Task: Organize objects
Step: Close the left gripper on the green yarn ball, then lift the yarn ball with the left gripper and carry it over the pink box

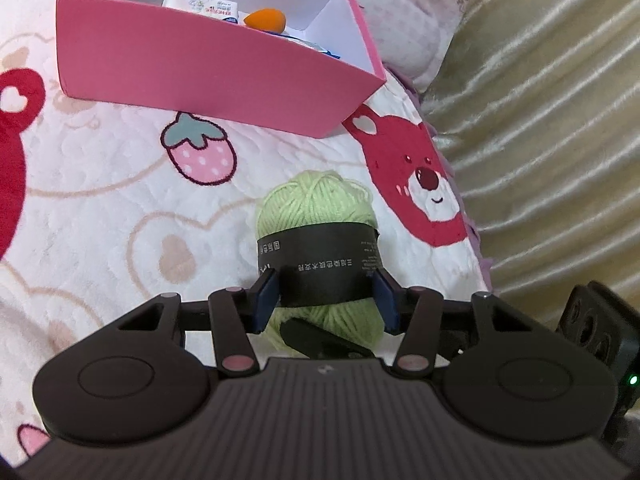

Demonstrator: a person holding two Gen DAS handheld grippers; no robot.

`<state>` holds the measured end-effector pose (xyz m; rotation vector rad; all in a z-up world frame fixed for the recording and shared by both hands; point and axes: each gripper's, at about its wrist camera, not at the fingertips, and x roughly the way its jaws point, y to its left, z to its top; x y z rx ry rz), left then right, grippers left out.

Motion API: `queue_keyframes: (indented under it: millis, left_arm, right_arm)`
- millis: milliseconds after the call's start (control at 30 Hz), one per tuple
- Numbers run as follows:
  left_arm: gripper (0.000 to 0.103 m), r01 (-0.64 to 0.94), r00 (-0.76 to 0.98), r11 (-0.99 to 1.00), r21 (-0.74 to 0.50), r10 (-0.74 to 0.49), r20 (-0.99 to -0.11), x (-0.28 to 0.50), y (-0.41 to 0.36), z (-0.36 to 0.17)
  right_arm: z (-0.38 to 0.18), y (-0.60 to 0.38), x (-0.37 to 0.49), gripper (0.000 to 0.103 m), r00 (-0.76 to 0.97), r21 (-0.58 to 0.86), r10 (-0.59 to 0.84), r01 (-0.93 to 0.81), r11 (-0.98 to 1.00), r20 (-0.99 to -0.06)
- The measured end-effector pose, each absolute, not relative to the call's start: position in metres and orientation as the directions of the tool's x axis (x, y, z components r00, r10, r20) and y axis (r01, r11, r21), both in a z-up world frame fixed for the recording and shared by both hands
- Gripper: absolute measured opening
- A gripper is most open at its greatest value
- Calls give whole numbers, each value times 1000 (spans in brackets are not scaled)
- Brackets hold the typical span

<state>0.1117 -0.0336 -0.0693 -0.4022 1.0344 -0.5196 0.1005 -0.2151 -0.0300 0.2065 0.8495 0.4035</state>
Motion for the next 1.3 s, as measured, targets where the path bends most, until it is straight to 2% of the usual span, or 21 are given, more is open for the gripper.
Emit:
queue_keyframes:
  millis: [333, 467, 633, 900, 1133, 1300]
  left_arm:
    - [50, 154, 434, 797, -585, -586, -685, 95, -10, -47]
    - [50, 164, 474, 808, -566, -568, -673, 84, -7, -35]
    - [50, 162, 494, 796, -584, -578, -650, 83, 0, -23]
    - [50, 168, 497, 804, -571, -569, -655, 87, 0, 9]
    - [50, 163, 512, 803, -573, -566, -646, 95, 12, 46]
    - [51, 164, 513, 835, -525, -527, -678, 102, 16, 74]
  right_arm:
    - [-5, -195, 86, 58, 586, 308, 419, -284, 908, -693]
    - [9, -189, 87, 58, 562, 344, 417, -237, 909, -714]
    - [25, -173, 82, 58, 581, 264, 372, -264, 928, -724]
    - [51, -165, 78, 58, 634, 170, 331, -302, 938, -699]
    - [82, -158, 85, 58, 665, 145, 356, -353, 925, -656]
    - [103, -153, 96, 58, 654, 155, 407, -409, 899, -638]
